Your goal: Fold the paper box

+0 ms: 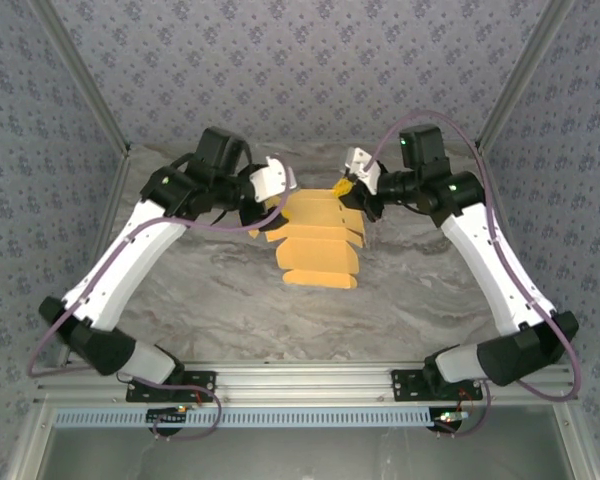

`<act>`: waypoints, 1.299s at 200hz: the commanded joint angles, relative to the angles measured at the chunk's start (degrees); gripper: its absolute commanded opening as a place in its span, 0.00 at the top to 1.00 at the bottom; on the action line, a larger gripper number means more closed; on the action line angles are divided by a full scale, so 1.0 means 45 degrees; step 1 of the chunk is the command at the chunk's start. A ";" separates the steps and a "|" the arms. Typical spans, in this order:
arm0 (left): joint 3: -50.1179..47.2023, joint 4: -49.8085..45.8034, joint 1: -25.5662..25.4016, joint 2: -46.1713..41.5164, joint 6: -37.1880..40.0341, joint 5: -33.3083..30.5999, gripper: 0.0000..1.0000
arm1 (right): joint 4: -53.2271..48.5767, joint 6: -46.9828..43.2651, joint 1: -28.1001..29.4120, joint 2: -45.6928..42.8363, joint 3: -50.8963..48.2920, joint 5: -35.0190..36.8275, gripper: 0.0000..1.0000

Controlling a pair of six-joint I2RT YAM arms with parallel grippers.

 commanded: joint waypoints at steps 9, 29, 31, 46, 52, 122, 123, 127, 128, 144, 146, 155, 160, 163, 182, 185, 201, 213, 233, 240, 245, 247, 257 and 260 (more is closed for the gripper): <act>-0.3152 0.4243 0.1382 -0.2681 -0.2352 0.1523 0.22 | 0.1227 0.1574 -0.0871 -0.1487 -0.0982 -0.1395 1.00; -0.4911 0.6150 0.2174 -0.3536 -0.4033 0.2758 0.20 | 0.1603 0.2242 -0.1304 -0.1981 -0.1369 -0.1781 1.00; -0.5040 0.6253 0.2198 -0.3580 -0.4152 0.2847 0.20 | 0.1603 0.2304 -0.1342 -0.2008 -0.1403 -0.1827 1.00; -0.5844 0.6908 0.2232 -0.3697 -0.4696 0.3072 0.20 | 0.2068 0.2615 -0.1564 -0.2175 -0.1506 -0.2104 1.00; -0.6075 0.7133 0.2266 -0.3695 -0.4862 0.3138 0.20 | 0.2109 0.2690 -0.1622 -0.2225 -0.1525 -0.2149 1.00; -0.6382 0.8788 0.3022 -0.3075 -0.5840 0.3879 0.21 | 0.2111 0.2779 -0.1902 -0.2507 -0.1637 -0.2876 1.00; -0.6371 0.8794 0.3027 -0.3048 -0.5839 0.3905 0.21 | 0.2111 0.2776 -0.1902 -0.2512 -0.1640 -0.2880 1.00; -0.6334 0.8828 0.3060 -0.2973 -0.5858 0.3992 0.22 | 0.2126 0.2789 -0.1912 -0.2527 -0.1637 -0.2902 1.00; -0.6337 0.8834 0.3066 -0.2948 -0.5858 0.4011 0.22 | 0.2128 0.2781 -0.1917 -0.2532 -0.1649 -0.2913 1.00; -0.6112 0.8747 0.3126 -0.2613 -0.5821 0.4597 0.29 | 0.2131 0.2776 -0.1941 -0.2557 -0.1678 -0.2943 1.00; -0.6083 0.8733 0.3134 -0.2572 -0.5815 0.4669 0.30 | 0.2131 0.2789 -0.1941 -0.2572 -0.1671 -0.2952 1.00; -0.5994 0.8713 0.3177 -0.2413 -0.5867 0.4903 0.37 | 0.2140 0.2774 -0.1962 -0.2594 -0.1697 -0.2947 1.00; -0.5953 0.8732 0.3188 -0.2346 -0.5883 0.4992 0.42 | 0.2150 0.2764 -0.1971 -0.2596 -0.1719 -0.2945 1.00; -0.5935 0.8750 0.3206 -0.2312 -0.5913 0.5019 0.46 | 0.2150 0.2756 -0.1967 -0.2606 -0.1703 -0.2933 1.00; -0.5767 0.8767 0.3324 -0.2146 -0.6116 0.5379 0.64 | 0.2232 0.2806 -0.2032 -0.2635 -0.1814 -0.2771 1.00; -0.5746 0.8762 0.3343 -0.2143 -0.6125 0.5445 0.66 | 0.2256 0.2810 -0.2031 -0.2635 -0.1834 -0.2736 1.00; -0.5735 0.8761 0.3368 -0.2128 -0.6206 0.5668 0.79 | 0.2358 0.2895 -0.2057 -0.2635 -0.1929 -0.2506 1.00; -0.5644 0.8509 0.3365 -0.2106 -0.6143 0.5744 0.88 | 0.2436 0.2994 -0.2024 -0.2651 -0.2007 -0.2353 0.98; -0.5269 0.7579 0.3368 -0.2018 -0.5853 0.5727 0.97 | 0.2431 0.2984 -0.1899 -0.2750 -0.2154 -0.1501 0.85; -0.5038 0.7083 0.3365 -0.1950 -0.5699 0.5709 1.00 | 0.2408 0.2934 -0.1836 -0.2809 -0.2213 -0.1153 0.79; -0.4859 0.6657 0.3365 -0.1897 -0.5532 0.5724 1.00 | 0.2399 0.2894 -0.1810 -0.2858 -0.2261 -0.0934 0.71; -0.4783 0.6472 0.3365 -0.1876 -0.5450 0.5737 1.00 | 0.2413 0.2867 -0.1806 -0.2901 -0.2275 -0.0824 0.69; -0.4380 0.5532 0.3365 -0.1747 -0.5002 0.5856 1.00 | 0.2435 0.2819 -0.1738 -0.2993 -0.2340 -0.0329 0.59; -0.4271 0.5269 0.3365 -0.1717 -0.4846 0.5903 1.00 | 0.2403 0.2760 -0.1723 -0.3014 -0.2345 -0.0223 0.56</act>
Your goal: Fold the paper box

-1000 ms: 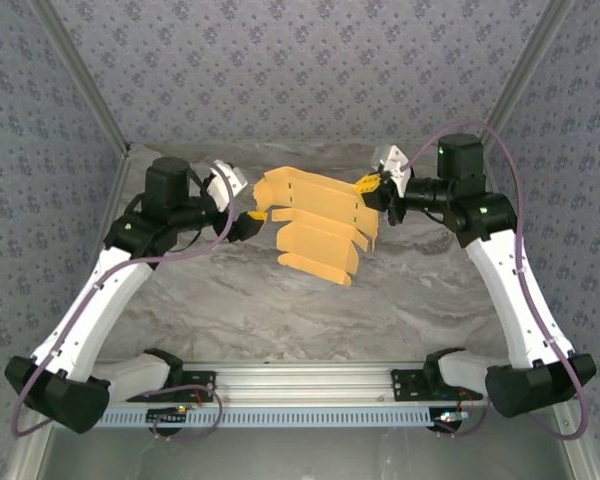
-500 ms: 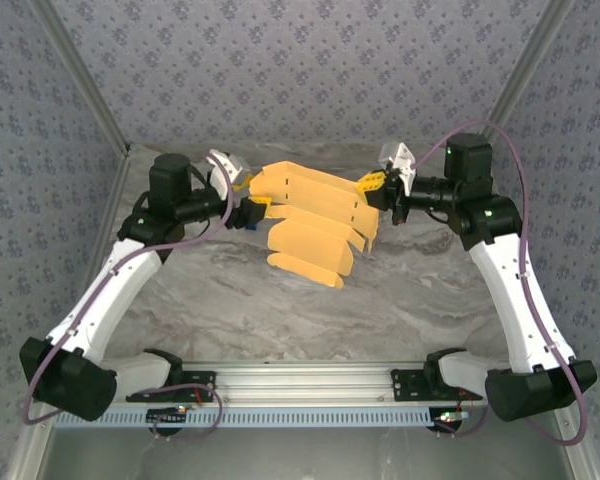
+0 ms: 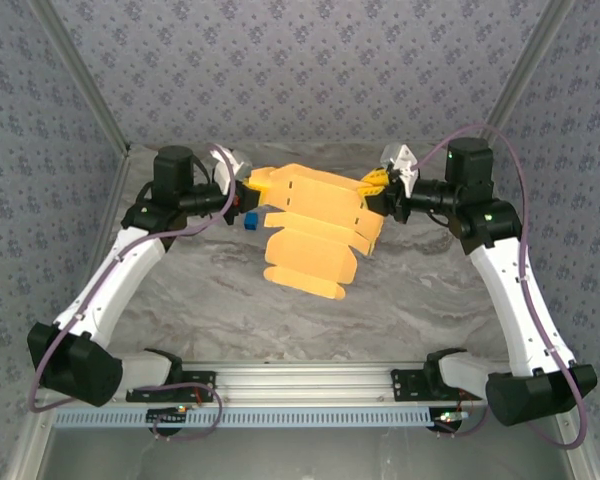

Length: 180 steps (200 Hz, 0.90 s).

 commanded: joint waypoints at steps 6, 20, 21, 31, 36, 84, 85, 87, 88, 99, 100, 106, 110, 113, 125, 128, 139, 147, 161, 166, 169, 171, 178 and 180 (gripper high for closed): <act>0.1288 -0.2341 0.0019 0.0256 0.1126 0.0821 1.00 | -0.0012 -0.0151 0.0182 -0.0473 -0.0157 0.1402 0.49; 0.1584 -0.3239 0.0019 0.0352 0.1578 0.1008 1.00 | -0.0169 -0.0425 0.0230 -0.0552 -0.0054 0.1817 0.39; 0.1594 -0.3289 0.0019 0.0360 0.1602 0.1014 1.00 | -0.0197 -0.0444 0.0240 -0.0553 -0.0036 0.1848 0.38; 0.1692 -0.3669 0.0019 0.0391 0.1820 0.1090 1.00 | -0.0501 -0.0713 0.0284 -0.0535 0.0185 0.1984 0.35; 0.1717 -0.3797 0.0019 0.0395 0.1918 0.1090 1.00 | -0.0599 -0.0820 0.0318 -0.0507 0.0322 0.2025 0.34; 0.2048 -0.4453 0.0019 0.0551 0.2377 0.0547 1.00 | -0.1875 -0.1284 0.0681 -0.0417 0.1162 0.1717 0.27; 0.2061 -0.4453 0.0019 0.0557 0.2382 0.0530 1.00 | -0.1890 -0.1284 0.0690 -0.0417 0.1168 0.1681 0.27; 0.2085 -0.4453 0.0019 0.0576 0.2396 0.0502 1.00 | -0.1906 -0.1279 0.0727 -0.0417 0.1172 0.1629 0.27; 0.2089 -0.4453 0.0019 0.0579 0.2401 0.0497 1.00 | -0.1905 -0.1271 0.0733 -0.0417 0.1183 0.1608 0.26; 0.2169 -0.4453 0.0019 0.0662 0.2508 0.0474 1.00 | -0.1961 -0.1274 0.0976 -0.0408 0.1174 0.1592 0.25; 0.2170 -0.4453 0.0019 0.0681 0.2516 0.0474 1.00 | -0.1952 -0.1269 0.1004 -0.0393 0.1174 0.1608 0.25; 0.2205 -0.4705 0.0019 0.0727 0.2535 0.0479 1.00 | -0.1965 -0.1339 0.1170 -0.0360 0.1202 0.1789 0.24; 0.2242 -0.4807 0.0019 0.0755 0.2560 0.0484 1.00 | -0.2017 -0.1411 0.1282 -0.0295 0.1227 0.1938 0.24; 0.2263 -0.4851 0.0019 0.0774 0.2577 0.0464 1.00 | -0.2070 -0.1478 0.1371 -0.0236 0.1253 0.2055 0.23; 0.2342 -0.5025 0.0009 0.0868 0.2721 0.0530 1.00 | -0.2328 -0.1814 0.1610 0.0088 0.1522 0.2494 0.23; 0.2354 -0.5086 0.0005 0.0874 0.2773 0.0563 1.00 | -0.2365 -0.1897 0.1654 0.0181 0.1615 0.2551 0.23; 0.2415 -0.5255 -0.0001 0.0902 0.2954 0.0587 1.00 | -0.2633 -0.2247 0.1737 0.0598 0.2004 0.2612 0.23; 0.2406 -0.5329 -0.0001 0.0885 0.3093 0.0619 1.00 | -0.2732 -0.2498 0.1755 0.0908 0.2326 0.2583 0.23; 0.2406 -0.5504 -0.0001 0.0876 0.3402 0.0667 1.00 | -0.3111 -0.3114 0.1747 0.1513 0.2979 0.2427 0.23; 0.2406 -0.5559 -0.0011 0.0858 0.3465 0.0685 1.00 | -0.3274 -0.3283 0.1736 0.1758 0.3237 0.2352 0.23; 0.2406 -0.5580 -0.0017 0.0851 0.3513 0.0712 1.00 | -0.3353 -0.3418 0.1735 0.1903 0.3377 0.2314 0.23; 0.2406 -0.5599 -0.0010 0.0849 0.3557 0.0718 1.00 | -0.3395 -0.3453 0.1725 0.1964 0.3482 0.2290 0.23; 0.2405 -0.5658 -0.0019 0.0826 0.3653 0.0797 1.00 | -0.3566 -0.3699 0.1735 0.2345 0.3819 0.2189 0.23; 0.2415 -0.5672 -0.0020 0.0819 0.3695 0.0832 1.00 | -0.3677 -0.3792 0.1725 0.2456 0.3910 0.2162 0.23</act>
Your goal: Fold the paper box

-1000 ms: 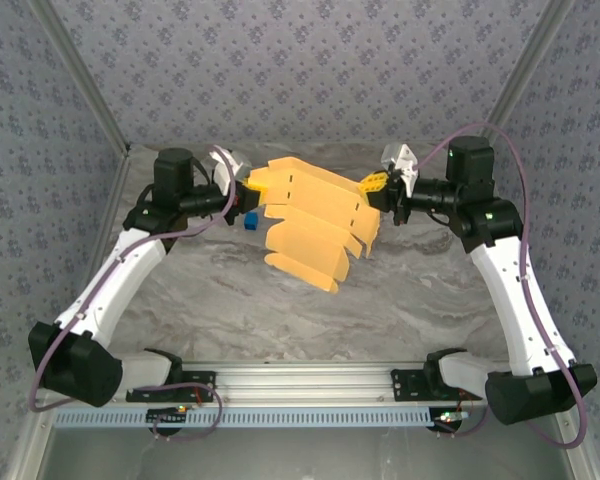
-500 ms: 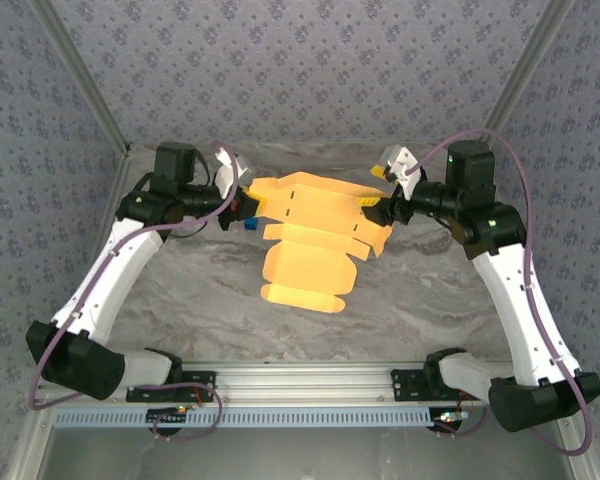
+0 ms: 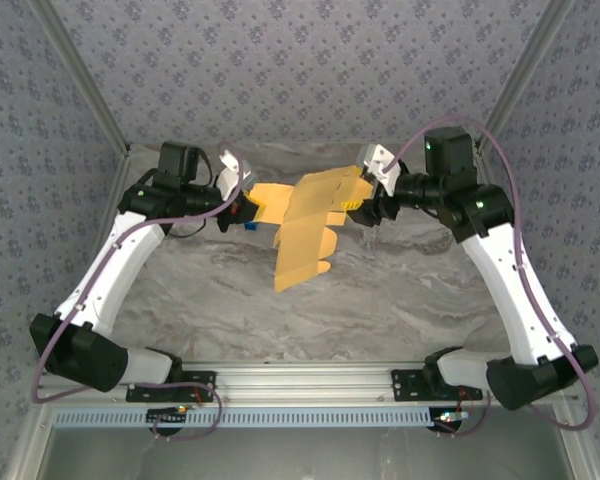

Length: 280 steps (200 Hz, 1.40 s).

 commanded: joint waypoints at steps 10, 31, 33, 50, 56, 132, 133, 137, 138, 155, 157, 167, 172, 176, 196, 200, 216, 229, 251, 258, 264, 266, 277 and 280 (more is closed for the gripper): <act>0.0453 -0.0617 -0.0025 -0.0101 0.0836 0.0639 1.00 | -0.1429 -0.1614 0.0008 0.1331 0.1529 -0.0285 0.24; 0.0458 -0.0728 -0.0045 -0.0155 0.1037 0.0833 1.00 | -0.1869 -0.2343 -0.0028 0.1941 0.1852 -0.0534 0.25; 0.0453 -0.0730 -0.0045 -0.0162 0.1037 0.0837 1.00 | -0.1866 -0.2403 -0.0048 0.1964 0.1855 -0.0595 0.26; 0.0455 -0.0721 -0.0084 -0.0207 0.1085 0.0903 1.00 | -0.2019 -0.2846 -0.0135 0.2328 0.1888 -0.1121 0.26; 0.0458 -0.0720 -0.0084 -0.0212 0.1097 0.0914 1.00 | -0.2078 -0.2915 -0.0146 0.2435 0.1916 -0.1281 0.27; 0.0418 -0.0707 -0.0123 -0.0248 0.1060 0.0924 1.00 | -0.2837 -0.3186 -0.0089 0.3540 0.2339 -0.1757 0.82; 0.0418 -0.0709 -0.0123 -0.0258 0.1065 0.0924 1.00 | -0.2849 -0.3189 -0.0088 0.3540 0.2325 -0.1749 0.82; 0.0419 -0.0686 -0.0123 -0.0249 0.1037 0.0928 1.00 | -0.2856 -0.3225 -0.0097 0.3523 0.2314 -0.1709 0.84; 0.0419 -0.0689 -0.0123 -0.0258 0.1034 0.0926 1.00 | -0.2859 -0.3228 -0.0102 0.3522 0.2323 -0.1696 0.84; 0.0390 -0.0578 -0.0123 -0.0224 0.0841 0.0882 1.00 | -0.2822 -0.3255 -0.0086 0.3403 0.2232 -0.1551 0.91; 0.0397 -0.0565 -0.0123 -0.0213 0.0808 0.0884 1.00 | -0.2797 -0.3236 -0.0072 0.3375 0.2208 -0.1523 0.92; 0.0419 -0.0457 -0.0123 -0.0183 0.0548 0.0855 1.00 | -0.2689 -0.3047 -0.0076 0.3270 0.2141 -0.1389 0.96; 0.0419 -0.0372 -0.0123 -0.0139 0.0384 0.0835 1.00 | -0.2621 -0.2888 -0.0074 0.3212 0.2078 -0.1280 0.98; 0.0429 -0.0292 -0.0123 -0.0115 0.0222 0.0826 1.00 | -0.2548 -0.2766 -0.0074 0.3160 0.2034 -0.1148 0.99; 0.0275 0.0340 -0.0123 0.0077 -0.0936 0.0826 1.00 | -0.1785 -0.1651 0.0050 0.2683 0.1302 0.0160 1.00; 0.0217 0.0493 -0.0123 0.0133 -0.1238 0.0833 1.00 | -0.1605 -0.1445 0.0100 0.2555 0.1082 0.0548 1.00; 0.0025 0.1115 -0.0123 0.0430 -0.2260 0.0946 1.00 | -0.0743 -0.0655 0.0382 0.1973 0.0052 0.2228 1.00; -0.0018 0.1253 -0.0123 0.0799 -0.2839 0.1105 0.98 | -0.0056 -0.0177 0.0649 0.1476 -0.0944 0.3295 1.00; 0.0139 0.1265 -0.0113 0.1550 -0.3412 0.1121 0.96 | 0.0856 0.0363 0.1226 0.0786 -0.2204 0.5428 1.00; 0.0227 0.1274 -0.0123 0.1818 -0.3585 0.1087 0.95 | 0.1033 0.0463 0.1431 0.0647 -0.2490 0.6153 1.00; 0.0324 0.1265 -0.0123 0.2091 -0.3722 0.1052 0.95 | 0.1222 0.0518 0.1637 0.0535 -0.2745 0.6739 1.00; 0.0366 0.1273 -0.0123 0.2172 -0.3785 0.1044 0.95 | 0.1295 0.0558 0.1716 0.0509 -0.2840 0.6970 1.00; 0.0596 0.1343 -0.0123 0.2696 -0.4083 0.1047 0.94 | 0.1823 0.0821 0.2144 0.0381 -0.3365 0.8004 1.00; 0.0649 0.1363 -0.0123 0.2847 -0.4172 0.1054 0.93 | 0.1863 0.0821 0.2270 0.0336 -0.3494 0.8283 1.00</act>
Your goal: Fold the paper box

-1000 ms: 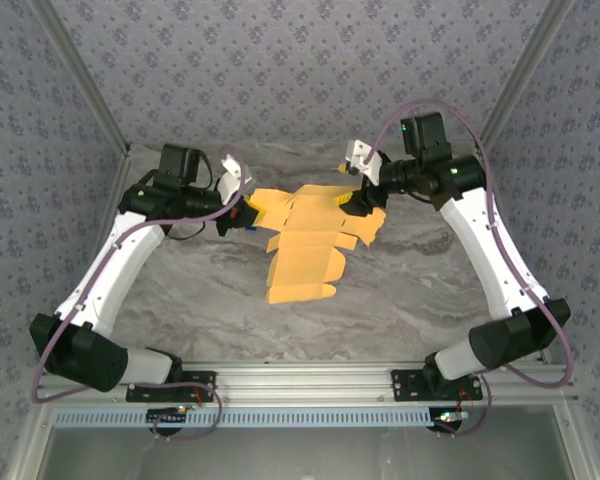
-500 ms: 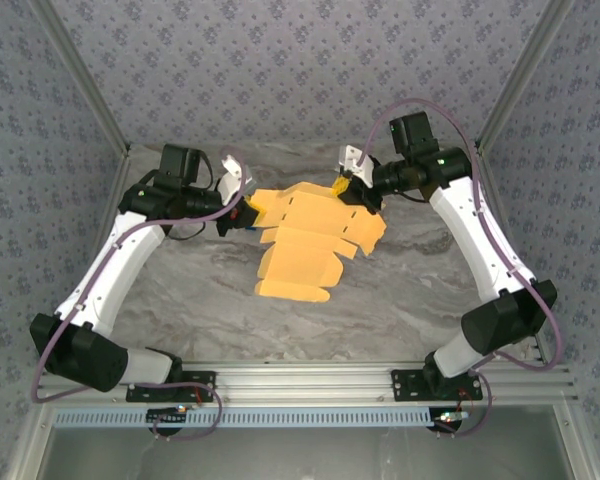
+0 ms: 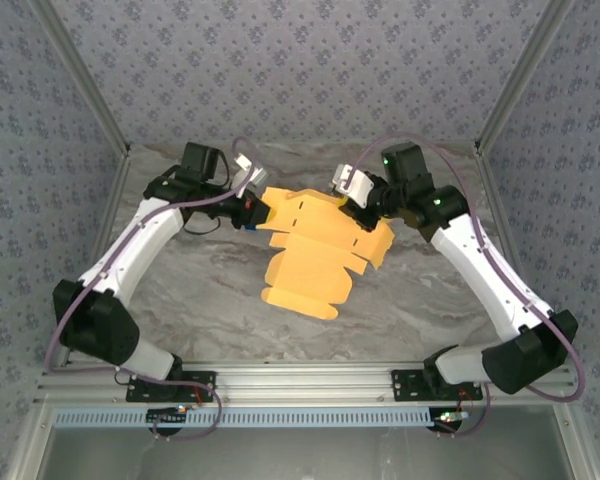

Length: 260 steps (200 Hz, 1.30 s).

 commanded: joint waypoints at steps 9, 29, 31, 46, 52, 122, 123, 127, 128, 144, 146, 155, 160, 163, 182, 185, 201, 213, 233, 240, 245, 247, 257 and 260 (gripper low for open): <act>0.0905 0.0869 0.0134 0.1162 -0.1493 0.0480 0.92 | 0.1235 0.1165 0.0929 -0.0403 -0.1484 0.4459 1.00; 0.1309 0.0864 0.0149 0.1995 -0.1748 0.0293 0.90 | 0.1731 0.1270 0.1293 -0.0483 -0.2162 0.5226 1.00; 0.1340 0.0883 0.0153 0.2064 -0.1764 0.0269 0.90 | 0.1776 0.1294 0.1307 -0.0493 -0.2197 0.5248 1.00; 0.1519 0.0945 0.0210 0.2493 -0.1929 0.0120 0.88 | 0.2021 0.1462 0.1373 -0.0454 -0.2384 0.5344 1.00; 0.1565 0.0997 0.0246 0.2668 -0.2022 0.0053 0.88 | 0.2120 0.1539 0.1399 -0.0426 -0.2773 0.5394 1.00; 0.0820 0.1899 0.0538 0.2570 -0.2972 -0.2694 0.63 | 0.2309 0.3433 0.0810 0.0680 -0.3334 0.3707 1.00; 0.0766 0.1951 0.0531 0.2534 -0.3021 -0.2776 0.62 | 0.2320 0.3465 0.0791 0.0694 -0.3338 0.3661 1.00; 0.0596 0.2178 0.0525 0.2360 -0.3246 -0.3055 0.61 | 0.2331 0.3542 0.0723 0.0748 -0.3419 0.3517 1.00; 0.0527 0.2237 0.0525 0.2312 -0.3305 -0.3113 0.61 | 0.2341 0.3549 0.0708 0.0757 -0.3439 0.3488 1.00; -0.0451 0.3299 0.0477 0.1555 -0.4300 -0.3817 0.58 | 0.2507 0.3767 0.0541 0.1043 -0.3677 0.3505 1.00; -0.0560 0.3405 0.0474 0.1456 -0.4428 -0.3923 0.58 | 0.2531 0.3808 0.0528 0.1089 -0.3674 0.3538 1.00; -0.1114 0.3833 0.0367 0.1032 -0.4866 -0.4322 0.57 | 0.2535 0.3972 0.0417 0.1302 -0.3678 0.3827 1.00; -0.1431 0.4078 0.0299 0.0805 -0.5123 -0.4531 0.56 | 0.2552 0.4053 0.0352 0.1442 -0.3691 0.4006 1.00; -0.1626 0.4246 0.0233 0.0665 -0.5276 -0.4651 0.56 | 0.2548 0.4075 0.0310 0.1487 -0.3707 0.4064 1.00; -0.2894 0.5276 -0.0244 -0.0088 -0.6157 -0.5010 0.56 | 0.2714 0.4216 0.0154 0.1867 -0.3722 0.4804 1.00; -0.3123 0.5434 -0.0338 -0.0199 -0.6270 -0.5019 0.56 | 0.2760 0.4277 0.0133 0.1927 -0.3731 0.4913 1.00; -0.4081 0.6291 -0.0970 -0.0618 -0.6850 -0.5114 0.55 | 0.3060 0.4386 0.0132 0.2218 -0.3864 0.5667 1.00; -0.4794 0.7011 -0.1494 -0.0779 -0.7411 -0.5179 0.55 | 0.3358 0.4370 0.0160 0.2383 -0.3999 0.6134 1.00; -0.5729 0.8236 -0.2262 -0.0814 -0.8142 -0.5190 0.55 | 0.3741 0.4334 0.0163 0.2684 -0.4174 0.6791 1.00; -0.6005 0.8630 -0.2492 -0.0769 -0.8295 -0.5191 0.55 | 0.3820 0.4287 0.0129 0.2728 -0.4222 0.6736 1.00; -0.6176 0.8830 -0.2600 -0.0708 -0.8387 -0.5234 0.55 | 0.3896 0.4284 0.0119 0.2756 -0.4256 0.6659 1.00; -0.6240 0.8914 -0.2639 -0.0682 -0.8414 -0.5249 0.55 | 0.3929 0.4274 0.0110 0.2758 -0.4268 0.6617 1.00; -0.6493 0.9315 -0.2772 -0.0557 -0.8570 -0.5346 0.55 | 0.4024 0.4237 0.0090 0.2730 -0.4332 0.6210 1.00; -0.6551 0.9398 -0.2780 -0.0507 -0.8595 -0.5359 0.55 | 0.4083 0.4222 0.0061 0.2718 -0.4347 0.6060 1.00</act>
